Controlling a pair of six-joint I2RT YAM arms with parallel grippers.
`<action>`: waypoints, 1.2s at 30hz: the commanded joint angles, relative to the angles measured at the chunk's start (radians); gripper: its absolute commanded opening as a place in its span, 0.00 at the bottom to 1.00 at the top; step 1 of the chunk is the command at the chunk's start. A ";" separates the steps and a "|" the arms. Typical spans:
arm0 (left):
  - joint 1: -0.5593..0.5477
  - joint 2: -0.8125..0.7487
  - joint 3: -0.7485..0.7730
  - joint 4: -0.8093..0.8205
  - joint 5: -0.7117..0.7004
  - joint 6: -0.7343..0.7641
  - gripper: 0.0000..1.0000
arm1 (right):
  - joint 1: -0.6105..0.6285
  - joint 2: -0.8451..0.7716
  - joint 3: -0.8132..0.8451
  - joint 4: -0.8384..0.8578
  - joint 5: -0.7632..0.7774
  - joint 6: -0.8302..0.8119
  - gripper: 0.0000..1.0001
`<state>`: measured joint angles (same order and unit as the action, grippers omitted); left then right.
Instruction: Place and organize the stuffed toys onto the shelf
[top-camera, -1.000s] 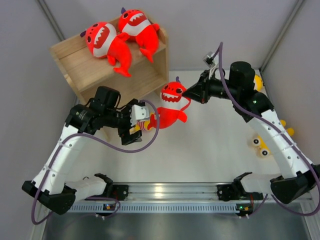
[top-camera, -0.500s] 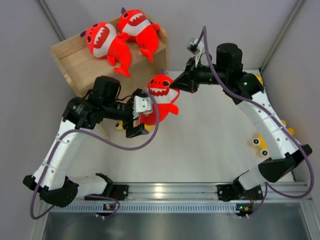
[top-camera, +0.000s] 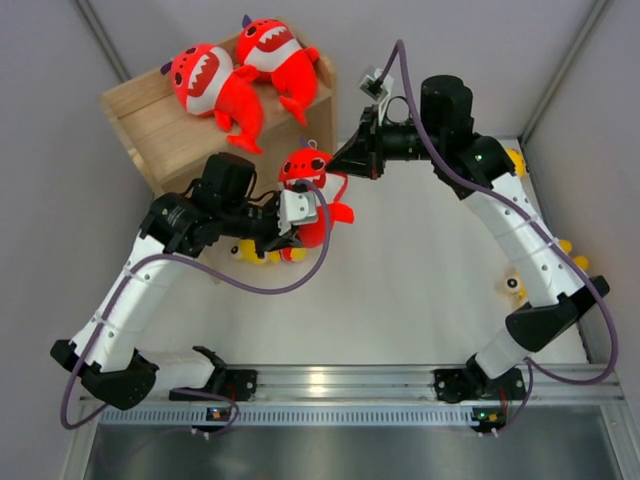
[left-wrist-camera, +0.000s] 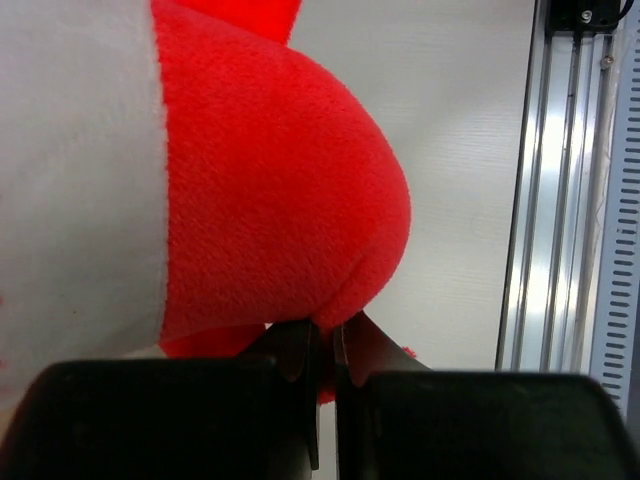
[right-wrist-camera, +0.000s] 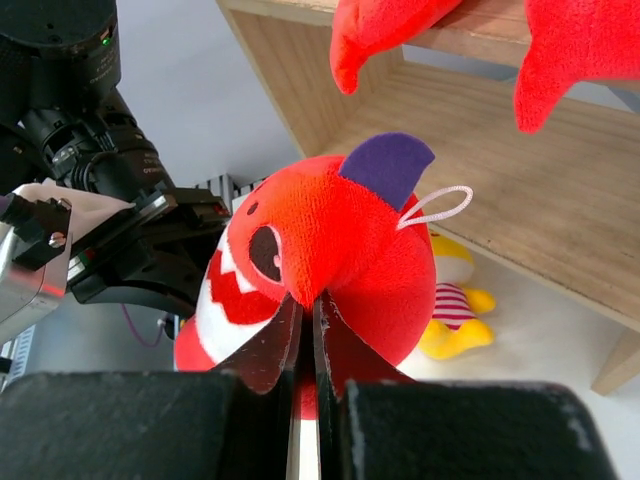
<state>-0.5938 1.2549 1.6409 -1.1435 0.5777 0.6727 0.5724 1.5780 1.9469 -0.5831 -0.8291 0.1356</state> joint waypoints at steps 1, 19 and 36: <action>-0.012 -0.008 0.013 0.065 0.020 -0.054 0.00 | 0.015 -0.006 0.053 0.075 -0.016 0.018 0.00; 0.049 -0.155 0.375 0.291 -0.565 -0.449 0.00 | 0.015 -0.257 -0.229 0.183 0.259 0.015 0.55; 0.094 0.008 0.462 0.349 -0.917 -0.381 0.00 | 0.015 -0.299 -0.319 0.180 0.283 -0.002 0.53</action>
<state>-0.5041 1.2156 2.0853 -0.8600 -0.3134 0.2390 0.5758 1.3209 1.6390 -0.4183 -0.5507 0.1497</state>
